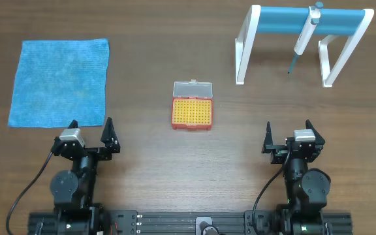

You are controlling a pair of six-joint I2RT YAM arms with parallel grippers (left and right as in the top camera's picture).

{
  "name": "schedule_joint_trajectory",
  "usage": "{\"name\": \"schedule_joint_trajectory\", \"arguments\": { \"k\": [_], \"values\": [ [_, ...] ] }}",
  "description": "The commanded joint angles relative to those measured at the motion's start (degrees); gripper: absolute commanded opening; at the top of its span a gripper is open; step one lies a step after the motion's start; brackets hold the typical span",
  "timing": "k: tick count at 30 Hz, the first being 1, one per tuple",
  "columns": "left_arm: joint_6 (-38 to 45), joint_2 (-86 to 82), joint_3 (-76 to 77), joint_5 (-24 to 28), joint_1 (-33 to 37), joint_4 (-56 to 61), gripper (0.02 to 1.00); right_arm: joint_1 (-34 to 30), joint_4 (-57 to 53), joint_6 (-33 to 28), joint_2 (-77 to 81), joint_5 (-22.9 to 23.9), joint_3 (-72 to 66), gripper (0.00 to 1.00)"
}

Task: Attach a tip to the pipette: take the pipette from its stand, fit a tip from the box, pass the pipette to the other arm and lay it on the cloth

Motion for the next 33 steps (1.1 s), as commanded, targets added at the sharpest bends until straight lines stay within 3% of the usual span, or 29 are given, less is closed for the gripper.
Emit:
{"name": "schedule_joint_trajectory", "arguments": {
  "k": [1,8,12,17,22,28,33],
  "values": [
    [-0.09,-0.7,-0.24,-0.63,-0.22,-0.13,0.982,-0.26,0.79,-0.61,-0.42,2.58,-0.55,0.976],
    [-0.09,-0.7,-0.24,-0.63,-0.22,-0.11,0.982,-0.24,1.53,0.31,-0.42,2.8,-0.57,0.978],
    [-0.09,-0.7,-0.24,-0.63,-0.22,-0.11,0.982,-0.22,3.08,8.61,-0.42,2.78,-0.55,0.976],
    [-0.09,-0.7,-0.24,-0.63,-0.22,-0.13,0.982,-0.24,11.06,8.85,4.2,2.84,-0.17,0.976],
    [-0.09,-0.7,-0.24,-0.63,-0.22,-0.11,0.982,-0.24,21.9,8.83,22.18,2.82,5.95,0.976],
    [-0.09,-0.7,-0.24,-0.63,-0.22,-0.13,0.982,-0.74,45.9,4.68,55.71,2.84,15.28,0.976],
    [-0.09,-0.7,-0.24,-0.63,-0.22,-0.13,0.982,-4.37,52.92,4.68,76.35,2.8,24.94,0.976]
  ]
}}
